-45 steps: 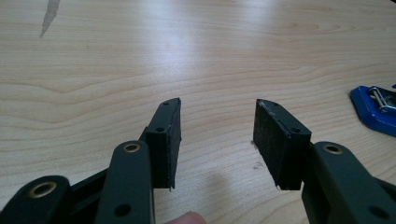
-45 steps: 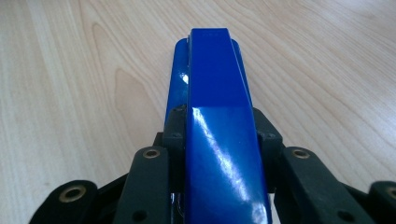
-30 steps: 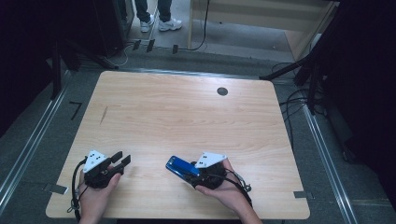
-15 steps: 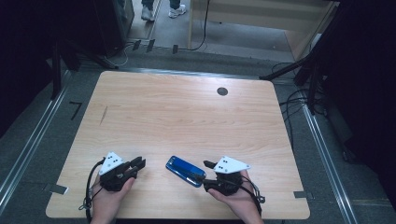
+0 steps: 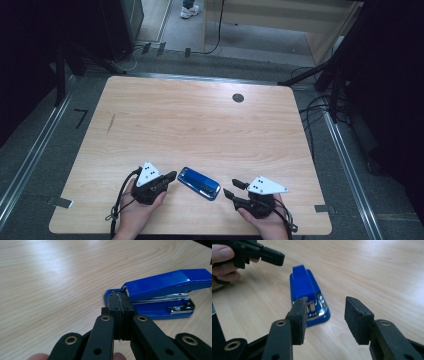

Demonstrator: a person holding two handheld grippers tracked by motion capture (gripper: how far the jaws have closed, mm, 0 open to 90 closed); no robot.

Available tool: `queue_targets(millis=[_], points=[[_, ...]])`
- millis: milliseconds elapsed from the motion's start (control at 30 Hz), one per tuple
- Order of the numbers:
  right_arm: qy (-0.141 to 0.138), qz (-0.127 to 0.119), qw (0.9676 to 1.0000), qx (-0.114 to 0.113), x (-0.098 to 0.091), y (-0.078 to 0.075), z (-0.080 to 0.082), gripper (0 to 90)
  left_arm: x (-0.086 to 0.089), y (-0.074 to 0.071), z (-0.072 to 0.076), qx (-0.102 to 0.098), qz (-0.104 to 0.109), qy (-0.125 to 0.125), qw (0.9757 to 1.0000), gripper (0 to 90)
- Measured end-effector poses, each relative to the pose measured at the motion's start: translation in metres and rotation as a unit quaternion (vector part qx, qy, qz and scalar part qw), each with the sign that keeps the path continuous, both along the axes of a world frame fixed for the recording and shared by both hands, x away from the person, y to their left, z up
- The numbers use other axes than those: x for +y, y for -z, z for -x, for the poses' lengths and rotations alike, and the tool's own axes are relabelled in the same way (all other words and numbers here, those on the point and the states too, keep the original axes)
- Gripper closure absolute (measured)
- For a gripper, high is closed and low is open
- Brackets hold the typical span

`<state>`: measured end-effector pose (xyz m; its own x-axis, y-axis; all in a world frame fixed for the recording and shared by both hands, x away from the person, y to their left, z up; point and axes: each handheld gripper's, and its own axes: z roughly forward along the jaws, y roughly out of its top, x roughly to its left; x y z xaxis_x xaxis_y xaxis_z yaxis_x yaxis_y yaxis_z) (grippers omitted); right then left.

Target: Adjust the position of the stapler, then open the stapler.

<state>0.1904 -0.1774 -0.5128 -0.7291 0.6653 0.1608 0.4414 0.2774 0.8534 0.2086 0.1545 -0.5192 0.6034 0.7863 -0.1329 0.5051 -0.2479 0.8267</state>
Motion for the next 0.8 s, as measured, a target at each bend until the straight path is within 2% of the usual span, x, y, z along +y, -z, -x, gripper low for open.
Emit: queue_targets(millis=[67,133,167,233,400,500,600,800], points=[[-0.003,-0.001,1.0,0.008,-0.002,0.004,0.001,61.8,-0.002,0.001,0.0,0.002,-0.001,0.002,1.0,90.0],[-0.011,-0.016,0.9993,0.031,-0.005,0.007,0.002,66.7,-0.009,0.003,0.001,0.01,-0.001,0.014,0.9999,90.0],[-0.012,-0.031,0.9984,0.045,-0.006,0.008,0.002,69.2,-0.012,0.004,0.002,0.011,-0.002,0.017,0.9998,90.0],[-0.014,-0.038,0.9978,0.052,-0.006,0.008,0.002,73.9,-0.018,0.005,0.002,0.012,0.0,0.026,0.9996,90.0],[-0.015,-0.029,0.9982,0.05,-0.002,0.01,0.002,80.1,-0.034,0.008,0.005,0.015,-0.012,0.05,0.9986,90.0],[-0.018,-0.007,0.9991,0.037,0.004,0.014,0.003,82.1,-0.04,0.009,0.006,0.016,-0.016,0.058,0.9981,90.0],[-0.017,-0.006,0.9992,0.035,0.007,0.016,0.002,82.7,-0.044,0.011,0.006,0.016,-0.021,0.067,0.9974,90.0],[-0.001,0.002,0.9996,0.029,0.009,0.018,0.001,81.0,-0.049,0.014,0.004,0.02,-0.031,0.068,0.997,90.0]])
